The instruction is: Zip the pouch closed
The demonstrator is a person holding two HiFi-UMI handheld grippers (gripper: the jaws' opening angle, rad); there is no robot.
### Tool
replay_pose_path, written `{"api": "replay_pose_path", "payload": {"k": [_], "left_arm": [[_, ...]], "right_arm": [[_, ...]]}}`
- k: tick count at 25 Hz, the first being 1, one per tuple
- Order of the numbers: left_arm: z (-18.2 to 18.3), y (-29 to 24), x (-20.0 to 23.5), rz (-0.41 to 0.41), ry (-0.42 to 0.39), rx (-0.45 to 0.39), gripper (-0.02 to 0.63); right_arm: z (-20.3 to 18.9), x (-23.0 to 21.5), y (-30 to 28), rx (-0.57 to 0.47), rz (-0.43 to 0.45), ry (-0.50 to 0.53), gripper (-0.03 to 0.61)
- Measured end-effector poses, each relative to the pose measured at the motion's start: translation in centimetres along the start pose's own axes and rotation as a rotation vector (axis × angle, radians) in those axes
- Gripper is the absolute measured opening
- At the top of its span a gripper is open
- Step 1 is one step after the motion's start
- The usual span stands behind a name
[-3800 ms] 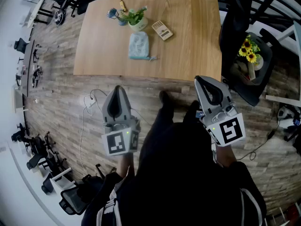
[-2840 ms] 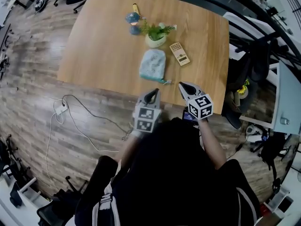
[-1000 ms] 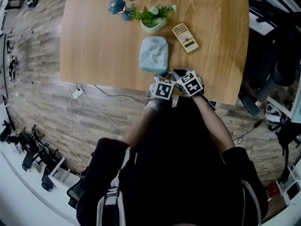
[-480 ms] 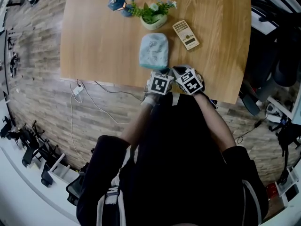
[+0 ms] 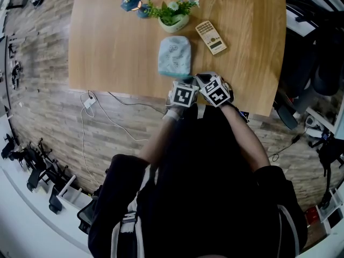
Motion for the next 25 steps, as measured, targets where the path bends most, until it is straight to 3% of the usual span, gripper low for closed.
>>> {"api": "replay_pose_path", "payload": {"k": [3,7,11,13,17,25], "left_arm": [[-0.1,0.2,0.5,0.025,0.052,-0.01,0.002],[-0.3,2.2,3.6,0.091,0.203,-0.069,0.002],[-1.6,7.1,10.9,0.198,0.359,-0.145,0.002],[-2.6,8.5,13.2,0.169,0.442,-0.15,0.009],[-2.5,8.1,12.7,0.203,0.323,-0.13,0.003],[-2.8,11.3,12.0,0.079,0.408,-0.269,0.012]], "right_arm": [[0.1,0.1,0.1,0.042,-0.009,0.037,0.012],[0.0,0.0,0.0,0.059,0.006,0.04,0.012],[0.1,-0.1,-0.1,0.072,0.03,0.043,0.012],[0.1,-0.1,0.0,0.066,0.025,0.043,0.012],[0.1,-0.1,-0.1,0.068,0.017,0.045,0.012],[0.0,-0.1,-0.2,0.08,0.004,0.057,0.012]]}}
Point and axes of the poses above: the fingertips, and each gripper's own axes: y backward along the fingers, x to its left, z out of its top, the point moved 5 cm from there along y, backward along the fingers, and after that the axes turned 5 degrees about -x, right-handed, at the moved point
